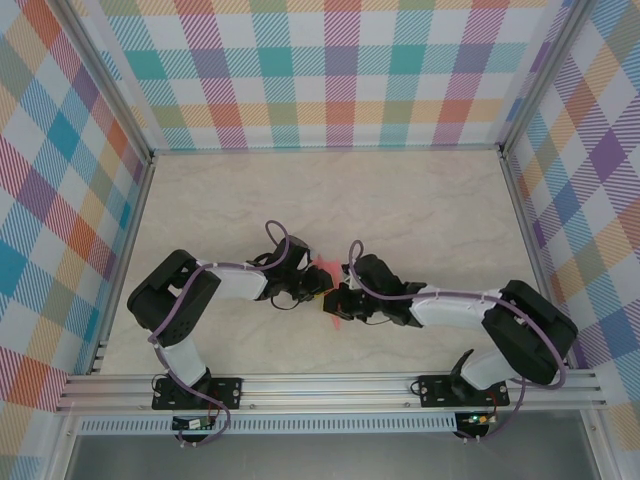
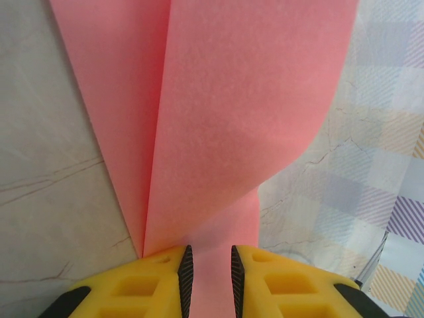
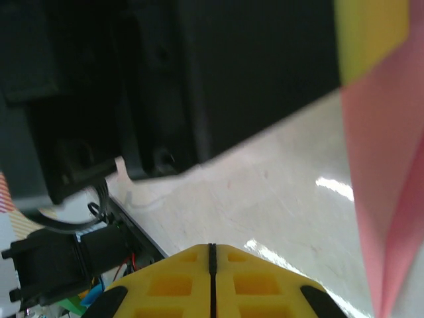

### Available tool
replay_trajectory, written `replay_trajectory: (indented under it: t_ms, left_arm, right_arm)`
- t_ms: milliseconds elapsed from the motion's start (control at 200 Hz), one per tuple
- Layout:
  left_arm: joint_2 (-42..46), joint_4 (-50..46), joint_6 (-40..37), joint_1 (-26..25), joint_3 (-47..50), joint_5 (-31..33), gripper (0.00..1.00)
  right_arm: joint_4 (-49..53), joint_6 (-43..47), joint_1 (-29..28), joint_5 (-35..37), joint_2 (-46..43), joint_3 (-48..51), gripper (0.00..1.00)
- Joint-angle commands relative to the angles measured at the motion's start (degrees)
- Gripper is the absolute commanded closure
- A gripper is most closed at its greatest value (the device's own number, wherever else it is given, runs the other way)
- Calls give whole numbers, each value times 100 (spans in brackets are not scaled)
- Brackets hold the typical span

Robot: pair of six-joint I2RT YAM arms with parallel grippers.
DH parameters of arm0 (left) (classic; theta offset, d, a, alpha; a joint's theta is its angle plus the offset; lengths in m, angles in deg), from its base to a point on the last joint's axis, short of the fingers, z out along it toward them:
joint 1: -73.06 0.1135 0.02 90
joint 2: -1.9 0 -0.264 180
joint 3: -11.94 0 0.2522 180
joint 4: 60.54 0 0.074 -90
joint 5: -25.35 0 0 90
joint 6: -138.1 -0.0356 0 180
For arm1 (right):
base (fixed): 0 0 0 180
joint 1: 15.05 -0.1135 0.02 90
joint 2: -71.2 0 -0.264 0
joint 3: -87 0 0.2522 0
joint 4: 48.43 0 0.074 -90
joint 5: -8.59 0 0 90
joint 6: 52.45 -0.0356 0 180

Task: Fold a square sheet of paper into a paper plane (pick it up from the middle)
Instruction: Fold the wing for the fifth time at the center of the table.

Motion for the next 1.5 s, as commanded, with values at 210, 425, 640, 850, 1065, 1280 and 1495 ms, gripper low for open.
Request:
replay_trajectory:
  t_ms: [210,425,640,850,1065,1280,1495]
  left_arm:
    - [-179,-491,66,-59,134,197,75]
    - [-175,-483,106,-59,121,188,75]
    - [-111,-370,341,-62,198,247,74]
    - [-98,-237,609,-110,287,377,74]
    - [20,-124,1015,-225,425,698,74]
    - [-7,18,1202,-281,443,793,74]
    - [-4,-8,1184,-295,425,786,74]
  right_arm:
    - [-392,-55,313,161,646,123,92]
    - [-70,104,329,-67,886,103,93]
    - [735,184,329,206,680,66,91]
    - [1566,228,333,530,502,-94,90]
    - [1706,475,333,398,-37,-306,89]
    - [861,291,289,283,-222,-185,88]
    - [174,94,306,132,560,-470,88]
